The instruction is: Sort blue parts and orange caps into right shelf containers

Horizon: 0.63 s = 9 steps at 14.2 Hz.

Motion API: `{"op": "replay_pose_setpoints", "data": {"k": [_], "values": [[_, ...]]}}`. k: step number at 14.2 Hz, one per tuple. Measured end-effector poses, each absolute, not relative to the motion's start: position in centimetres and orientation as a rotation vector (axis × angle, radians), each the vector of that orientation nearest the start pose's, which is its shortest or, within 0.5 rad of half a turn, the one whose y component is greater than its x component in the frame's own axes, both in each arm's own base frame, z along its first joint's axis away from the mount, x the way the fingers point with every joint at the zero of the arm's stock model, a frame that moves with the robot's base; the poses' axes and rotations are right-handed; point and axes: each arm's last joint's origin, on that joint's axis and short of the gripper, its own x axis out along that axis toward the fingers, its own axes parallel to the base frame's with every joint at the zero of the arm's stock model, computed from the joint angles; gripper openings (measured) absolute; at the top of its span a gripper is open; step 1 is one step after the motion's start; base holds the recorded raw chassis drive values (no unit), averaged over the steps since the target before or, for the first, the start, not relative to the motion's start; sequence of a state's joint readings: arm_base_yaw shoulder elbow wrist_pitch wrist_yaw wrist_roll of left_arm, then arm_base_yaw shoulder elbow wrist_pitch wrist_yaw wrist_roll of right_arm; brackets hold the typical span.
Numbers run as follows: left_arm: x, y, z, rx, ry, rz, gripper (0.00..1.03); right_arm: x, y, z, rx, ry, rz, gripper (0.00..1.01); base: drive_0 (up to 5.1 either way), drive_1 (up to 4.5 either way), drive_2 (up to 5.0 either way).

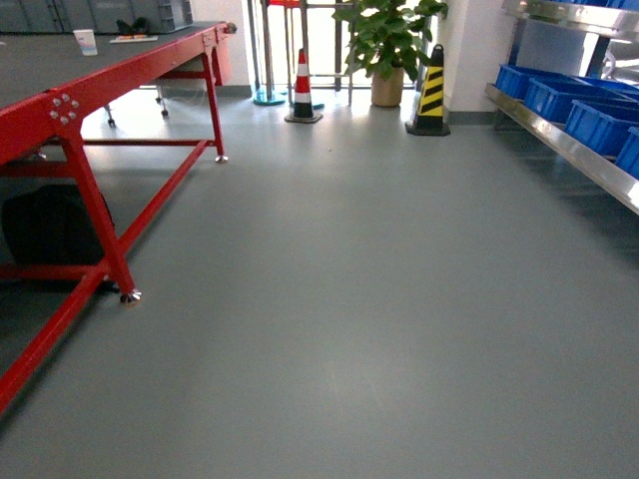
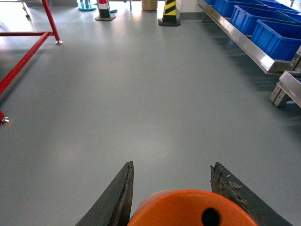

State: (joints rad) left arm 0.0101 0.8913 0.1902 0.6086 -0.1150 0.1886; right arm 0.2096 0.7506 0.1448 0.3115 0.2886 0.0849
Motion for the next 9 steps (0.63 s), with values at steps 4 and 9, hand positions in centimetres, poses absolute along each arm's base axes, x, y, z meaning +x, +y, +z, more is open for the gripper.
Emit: {"op": "replay_pose_setpoints", "data": {"k": [4,9], "values": [[17.6,0.51,18.76,0.193,0.106,0.116,0.44,15.22,2.4,16.54,0.011,0.284,-0.09,0.43,0.0,4.2,-4.2],[17.59,0.51,18.83,0.193,0.1,0.117,0.44,15.22,2.4,16.58,0.012,0.279,-0.09,0.43,0.0,4.16,-4.3]]}}
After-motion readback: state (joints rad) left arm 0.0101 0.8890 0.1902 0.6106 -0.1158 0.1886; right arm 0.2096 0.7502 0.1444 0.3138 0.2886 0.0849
